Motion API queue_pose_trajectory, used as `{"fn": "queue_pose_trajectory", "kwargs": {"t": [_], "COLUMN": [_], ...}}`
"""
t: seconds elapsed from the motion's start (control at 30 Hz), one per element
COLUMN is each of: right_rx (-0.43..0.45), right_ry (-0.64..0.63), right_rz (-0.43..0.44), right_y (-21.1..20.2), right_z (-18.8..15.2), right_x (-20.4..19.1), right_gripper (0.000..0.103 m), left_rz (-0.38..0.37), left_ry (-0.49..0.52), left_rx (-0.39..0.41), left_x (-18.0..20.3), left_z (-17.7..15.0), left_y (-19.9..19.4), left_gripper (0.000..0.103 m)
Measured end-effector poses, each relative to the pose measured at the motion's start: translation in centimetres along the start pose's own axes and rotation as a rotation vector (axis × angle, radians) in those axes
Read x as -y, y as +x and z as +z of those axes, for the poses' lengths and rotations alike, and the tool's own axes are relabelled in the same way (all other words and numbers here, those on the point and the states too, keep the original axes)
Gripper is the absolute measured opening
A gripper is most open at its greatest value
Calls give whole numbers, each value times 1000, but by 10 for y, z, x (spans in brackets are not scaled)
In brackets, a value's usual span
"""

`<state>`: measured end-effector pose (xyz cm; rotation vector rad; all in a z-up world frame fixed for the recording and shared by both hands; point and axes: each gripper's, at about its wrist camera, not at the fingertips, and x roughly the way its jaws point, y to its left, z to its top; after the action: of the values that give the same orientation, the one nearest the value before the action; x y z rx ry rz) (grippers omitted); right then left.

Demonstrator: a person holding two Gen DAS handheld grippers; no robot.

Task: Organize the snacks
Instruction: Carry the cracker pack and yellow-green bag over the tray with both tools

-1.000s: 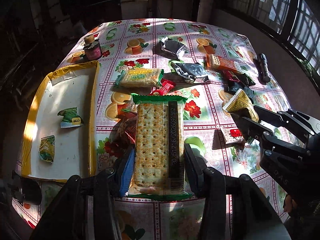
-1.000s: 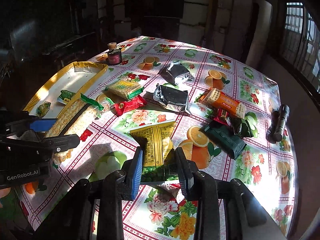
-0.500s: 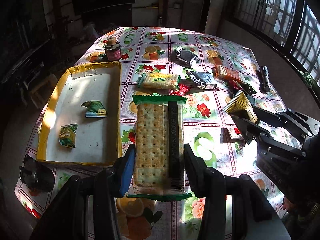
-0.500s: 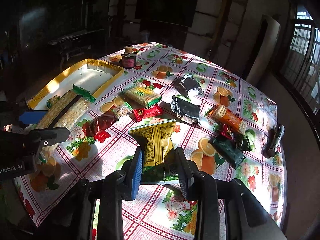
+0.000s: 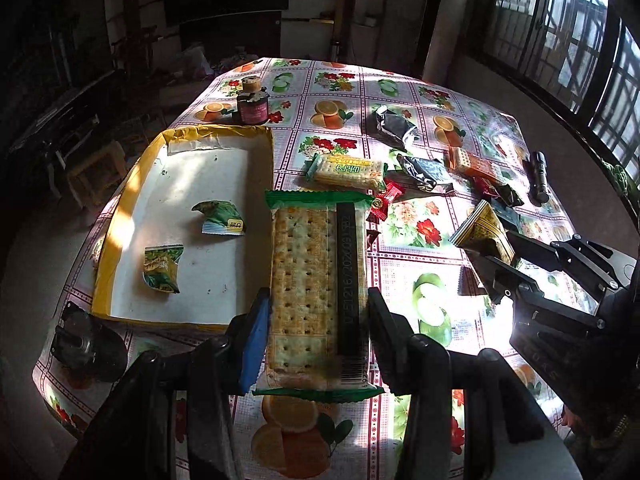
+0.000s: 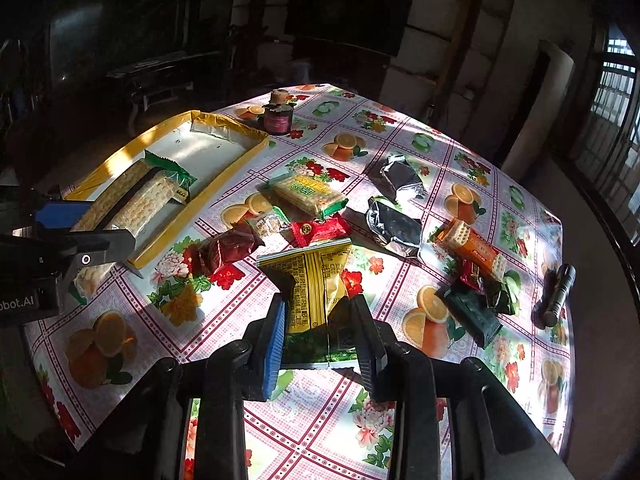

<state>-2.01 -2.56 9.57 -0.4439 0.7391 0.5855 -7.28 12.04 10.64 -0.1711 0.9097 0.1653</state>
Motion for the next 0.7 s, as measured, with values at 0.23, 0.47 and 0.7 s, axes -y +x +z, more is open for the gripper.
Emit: {"fn": "queue_pose_trajectory", "kwargs": {"t": [0.23, 0.47, 0.7], "right_rx": [-4, -9, 12], "right_ry": [-11, 36, 133], "right_rz": [28, 161, 368], "right_y": [8, 22, 51], "right_z": [7, 18, 56], "right_x": [-12, -21, -36], "right_gripper": [34, 34, 35], "left_rz": [20, 57, 126], "left_ry": [-42, -101, -181], "left_rx": [10, 8, -1], "left_x": [-23, -55, -98], "left_z": [3, 6, 21], "left_y": [-1, 3, 17], "left_gripper": [45, 45, 45]}}
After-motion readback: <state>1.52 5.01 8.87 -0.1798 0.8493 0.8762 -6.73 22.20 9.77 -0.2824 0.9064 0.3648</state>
